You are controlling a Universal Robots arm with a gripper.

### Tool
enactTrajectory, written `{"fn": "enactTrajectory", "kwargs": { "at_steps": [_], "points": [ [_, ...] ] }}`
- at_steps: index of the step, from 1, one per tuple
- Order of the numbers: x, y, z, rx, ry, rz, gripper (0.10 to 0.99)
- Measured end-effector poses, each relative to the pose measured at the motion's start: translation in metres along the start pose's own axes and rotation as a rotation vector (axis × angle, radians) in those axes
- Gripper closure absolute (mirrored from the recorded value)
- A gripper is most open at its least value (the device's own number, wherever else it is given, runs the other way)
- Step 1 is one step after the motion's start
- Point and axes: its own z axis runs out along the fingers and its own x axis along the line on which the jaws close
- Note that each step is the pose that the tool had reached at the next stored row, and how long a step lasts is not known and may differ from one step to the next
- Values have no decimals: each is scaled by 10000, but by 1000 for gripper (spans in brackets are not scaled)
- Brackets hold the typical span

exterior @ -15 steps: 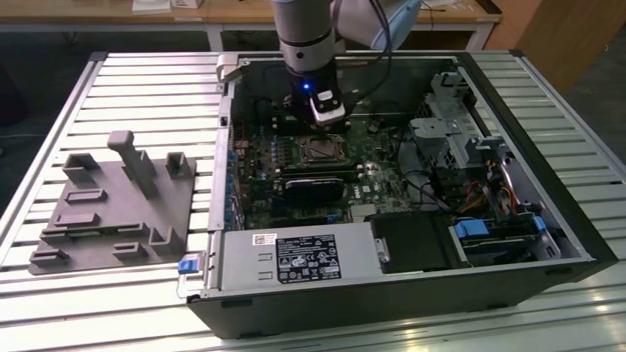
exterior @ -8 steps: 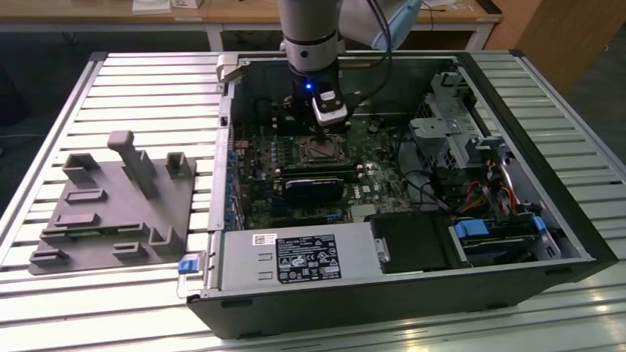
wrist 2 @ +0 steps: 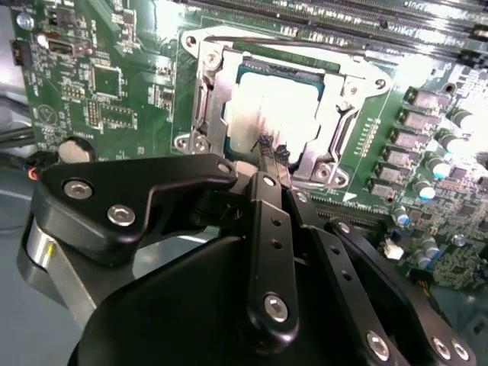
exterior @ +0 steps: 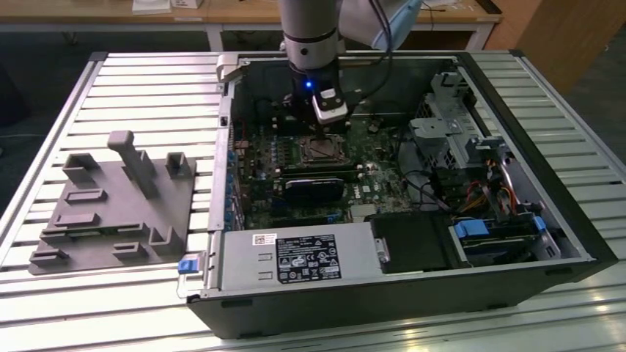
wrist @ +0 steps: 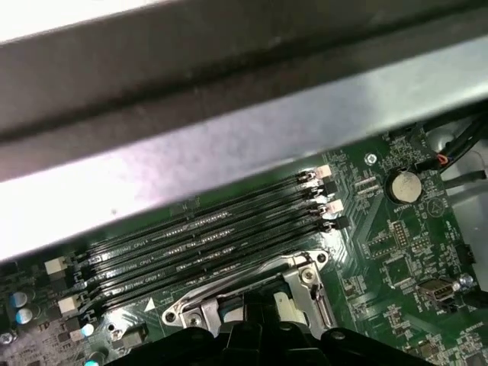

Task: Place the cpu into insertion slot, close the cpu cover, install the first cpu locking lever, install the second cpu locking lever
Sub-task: 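Install the first cpu locking lever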

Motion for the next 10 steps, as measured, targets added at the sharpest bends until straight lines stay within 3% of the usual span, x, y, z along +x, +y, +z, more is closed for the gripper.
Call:
{"fn": "enactTrajectory", "kwargs": {
  "at_steps": [7,10],
  "points": [
    [-17,11,-136,34,-12,-5,980],
    [-18,12,-141,306,-112,-48,980]
  ]
}}
